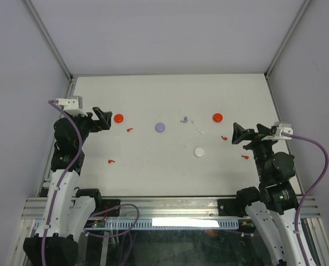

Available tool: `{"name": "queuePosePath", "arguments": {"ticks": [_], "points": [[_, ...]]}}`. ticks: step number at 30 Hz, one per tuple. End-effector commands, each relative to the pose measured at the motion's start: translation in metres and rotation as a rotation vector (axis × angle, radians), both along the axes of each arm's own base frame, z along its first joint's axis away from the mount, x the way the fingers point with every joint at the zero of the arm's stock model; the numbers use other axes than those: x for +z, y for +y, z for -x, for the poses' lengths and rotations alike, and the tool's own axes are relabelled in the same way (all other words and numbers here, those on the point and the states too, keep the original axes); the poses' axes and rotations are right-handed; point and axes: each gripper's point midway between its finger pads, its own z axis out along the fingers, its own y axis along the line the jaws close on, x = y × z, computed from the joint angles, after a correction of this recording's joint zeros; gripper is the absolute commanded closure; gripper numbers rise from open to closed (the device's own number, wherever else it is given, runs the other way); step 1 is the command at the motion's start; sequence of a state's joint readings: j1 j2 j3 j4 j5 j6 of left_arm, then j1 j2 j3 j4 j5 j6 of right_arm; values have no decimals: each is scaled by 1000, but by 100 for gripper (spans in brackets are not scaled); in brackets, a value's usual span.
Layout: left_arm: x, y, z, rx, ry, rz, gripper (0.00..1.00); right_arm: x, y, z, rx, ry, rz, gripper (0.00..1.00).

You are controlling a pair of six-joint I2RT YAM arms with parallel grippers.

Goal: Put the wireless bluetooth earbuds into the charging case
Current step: Pick up the charging case at the center of the board.

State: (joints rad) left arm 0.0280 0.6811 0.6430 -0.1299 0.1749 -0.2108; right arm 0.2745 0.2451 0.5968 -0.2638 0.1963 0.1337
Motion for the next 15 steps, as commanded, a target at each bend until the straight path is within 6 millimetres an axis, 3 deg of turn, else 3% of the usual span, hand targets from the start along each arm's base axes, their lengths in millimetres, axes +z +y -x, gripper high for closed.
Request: {"name": "queuePosePath", "arguments": {"ticks": [1, 15], "points": [[-1, -6, -19, -86, 49, -79, 1, 25, 6, 4, 36, -82, -30, 1], [-105, 5, -94, -192, 442, -257, 1, 29, 12, 12, 81, -120, -19, 1]]}}
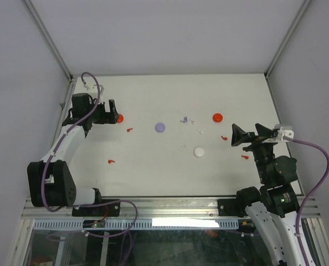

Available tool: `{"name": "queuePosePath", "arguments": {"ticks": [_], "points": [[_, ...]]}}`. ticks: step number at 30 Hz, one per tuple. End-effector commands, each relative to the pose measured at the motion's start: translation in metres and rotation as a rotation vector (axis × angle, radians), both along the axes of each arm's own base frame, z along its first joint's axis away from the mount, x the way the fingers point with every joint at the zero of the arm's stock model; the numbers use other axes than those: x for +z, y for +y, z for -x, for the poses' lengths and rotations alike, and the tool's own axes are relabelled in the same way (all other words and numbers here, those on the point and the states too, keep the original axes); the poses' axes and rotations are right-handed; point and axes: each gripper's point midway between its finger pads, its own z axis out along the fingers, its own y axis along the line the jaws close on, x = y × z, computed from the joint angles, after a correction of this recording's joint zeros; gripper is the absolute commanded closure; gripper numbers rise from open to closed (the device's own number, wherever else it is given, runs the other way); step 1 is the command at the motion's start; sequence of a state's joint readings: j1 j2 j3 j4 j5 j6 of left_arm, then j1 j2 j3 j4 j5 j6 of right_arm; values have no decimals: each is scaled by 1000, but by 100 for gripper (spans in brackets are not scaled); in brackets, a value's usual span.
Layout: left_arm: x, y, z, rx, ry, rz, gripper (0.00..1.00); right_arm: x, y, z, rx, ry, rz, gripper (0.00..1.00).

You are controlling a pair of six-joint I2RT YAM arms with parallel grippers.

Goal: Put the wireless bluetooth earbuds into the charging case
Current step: Pick up the charging case at the center of the board.

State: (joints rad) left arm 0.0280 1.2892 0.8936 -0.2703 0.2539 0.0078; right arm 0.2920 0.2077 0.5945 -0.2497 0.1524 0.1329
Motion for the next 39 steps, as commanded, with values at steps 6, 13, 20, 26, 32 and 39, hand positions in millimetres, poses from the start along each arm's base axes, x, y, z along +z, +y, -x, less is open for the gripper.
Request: {"name": "queuePosePath", "arguments": {"ticks": [6, 13, 20, 26, 32, 39], "points": [[-31, 10, -51, -165, 90, -155, 1, 17, 3, 3, 17, -70, -2, 1], [-62, 17, -66, -249, 133, -277, 1, 14, 4, 0, 17, -58, 7, 1], [-84, 5, -74, -355, 177, -334, 1, 11, 5, -3, 18, -47, 20, 1], [-99, -3, -82, -397, 223, -332, 19, 9, 3, -4, 7, -43, 29, 1], [-112, -10, -84, -432, 245, -408, 25, 8, 2, -5, 0, -43, 33, 1], [-124, -17, -84, -435, 272, -423, 32, 8, 2, -4, 1, -49, 38, 1]]}}
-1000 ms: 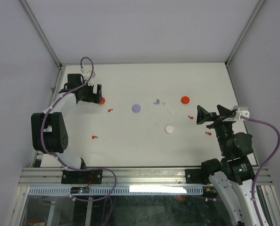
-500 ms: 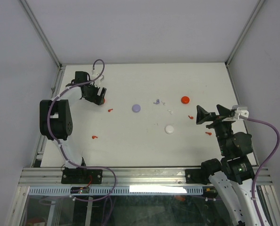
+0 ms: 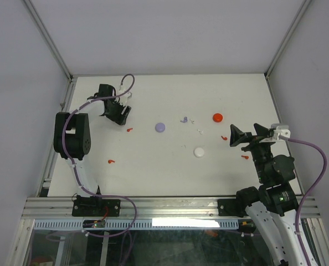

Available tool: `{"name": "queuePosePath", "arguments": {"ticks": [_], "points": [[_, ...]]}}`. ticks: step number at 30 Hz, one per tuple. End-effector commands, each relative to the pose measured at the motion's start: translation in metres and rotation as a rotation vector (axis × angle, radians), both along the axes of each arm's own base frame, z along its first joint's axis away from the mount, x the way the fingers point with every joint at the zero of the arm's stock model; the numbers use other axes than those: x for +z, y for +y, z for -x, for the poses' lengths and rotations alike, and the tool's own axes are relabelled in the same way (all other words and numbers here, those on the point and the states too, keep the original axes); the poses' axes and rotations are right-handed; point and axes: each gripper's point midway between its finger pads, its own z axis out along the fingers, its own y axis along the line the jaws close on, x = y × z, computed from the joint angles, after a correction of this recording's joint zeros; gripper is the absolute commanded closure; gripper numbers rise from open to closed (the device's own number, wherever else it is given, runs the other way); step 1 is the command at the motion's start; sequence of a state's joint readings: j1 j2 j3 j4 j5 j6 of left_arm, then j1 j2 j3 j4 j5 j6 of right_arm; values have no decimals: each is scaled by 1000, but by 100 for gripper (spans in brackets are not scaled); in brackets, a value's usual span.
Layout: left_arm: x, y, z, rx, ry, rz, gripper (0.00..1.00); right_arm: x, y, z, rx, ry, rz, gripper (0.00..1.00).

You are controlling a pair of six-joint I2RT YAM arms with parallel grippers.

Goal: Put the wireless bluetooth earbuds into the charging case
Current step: Pick up the charging case at the center of the board.

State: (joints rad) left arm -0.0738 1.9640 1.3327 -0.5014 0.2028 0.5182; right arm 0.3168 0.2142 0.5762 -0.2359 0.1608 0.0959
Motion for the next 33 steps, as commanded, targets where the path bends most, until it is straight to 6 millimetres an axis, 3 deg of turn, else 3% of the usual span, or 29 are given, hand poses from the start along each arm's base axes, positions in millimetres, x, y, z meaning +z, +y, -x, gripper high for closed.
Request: {"name": "queuePosePath", "arguments": {"ticks": [1, 6, 14, 23, 27, 33], "points": [[8, -3, -18, -17, -50, -28, 32, 14, -1, -1, -11, -54, 0, 1], [5, -5, -15, -2, -34, -26, 43, 13, -1, 0, -11, -56, 2, 1], [20, -15, -2, 47, -36, 15, 61, 15, 0, 2, 1, -62, 0, 1], [71, -18, -5, 370, -110, 147, 62, 14, 13, 1, 66, -24, -14, 1], [97, -35, 4, 495, -125, 310, 62, 12, 21, 0, 101, 11, -37, 1], [119, -65, 28, 634, -85, 529, 58, 7, 34, -5, 161, 35, -55, 1]]}}
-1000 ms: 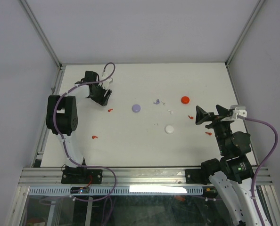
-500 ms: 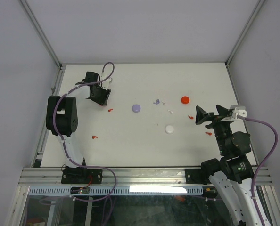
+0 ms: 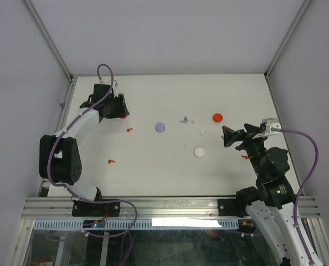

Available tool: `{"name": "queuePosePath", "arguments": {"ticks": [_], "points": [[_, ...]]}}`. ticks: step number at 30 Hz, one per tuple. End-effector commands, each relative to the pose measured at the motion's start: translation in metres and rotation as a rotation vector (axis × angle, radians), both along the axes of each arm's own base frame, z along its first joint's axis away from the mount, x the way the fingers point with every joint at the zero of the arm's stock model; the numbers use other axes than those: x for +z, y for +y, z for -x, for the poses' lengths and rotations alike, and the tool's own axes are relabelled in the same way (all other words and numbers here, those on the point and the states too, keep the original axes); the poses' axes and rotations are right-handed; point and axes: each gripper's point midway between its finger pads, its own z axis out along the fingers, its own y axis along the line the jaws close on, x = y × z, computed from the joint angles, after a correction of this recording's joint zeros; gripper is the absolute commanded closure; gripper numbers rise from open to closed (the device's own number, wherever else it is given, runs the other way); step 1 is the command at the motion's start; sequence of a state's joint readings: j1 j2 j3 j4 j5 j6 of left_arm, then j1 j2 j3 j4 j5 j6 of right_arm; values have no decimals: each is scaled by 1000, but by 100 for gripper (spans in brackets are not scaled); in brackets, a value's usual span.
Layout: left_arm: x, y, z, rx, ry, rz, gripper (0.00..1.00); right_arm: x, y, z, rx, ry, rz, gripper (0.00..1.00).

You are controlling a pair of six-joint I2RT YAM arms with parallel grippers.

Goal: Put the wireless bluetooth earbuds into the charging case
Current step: Pick up the charging case at the center of the board.

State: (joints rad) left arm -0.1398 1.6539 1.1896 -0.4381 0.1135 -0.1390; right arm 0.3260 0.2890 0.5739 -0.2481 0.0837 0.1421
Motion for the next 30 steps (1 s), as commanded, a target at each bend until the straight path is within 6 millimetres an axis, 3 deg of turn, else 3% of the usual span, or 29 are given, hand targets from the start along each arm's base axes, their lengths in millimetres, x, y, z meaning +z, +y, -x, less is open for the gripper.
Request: {"name": "queuePosePath", "arguments": {"ticks": [1, 7, 11, 13, 16, 22, 30], "points": [[37, -35, 7, 141, -50, 235, 57, 25, 15, 2, 77, -49, -48, 1], [56, -76, 25, 193, -66, 359, 59, 12, 34, -9, 142, 17, -126, 1], [61, -100, 34, 263, -58, 469, 63, -6, 70, -18, 306, 77, -179, 1], [75, -110, 40, 287, -86, 528, 63, -12, 87, -22, 391, 71, -203, 1], [83, -127, 48, 328, -90, 595, 62, -17, 101, -25, 460, 41, -225, 1], [98, -146, 62, 386, -109, 707, 62, -25, 121, -30, 529, -36, -240, 1], [119, -170, 83, 455, -157, 812, 63, -31, 162, -36, 592, -100, -255, 1]]}}
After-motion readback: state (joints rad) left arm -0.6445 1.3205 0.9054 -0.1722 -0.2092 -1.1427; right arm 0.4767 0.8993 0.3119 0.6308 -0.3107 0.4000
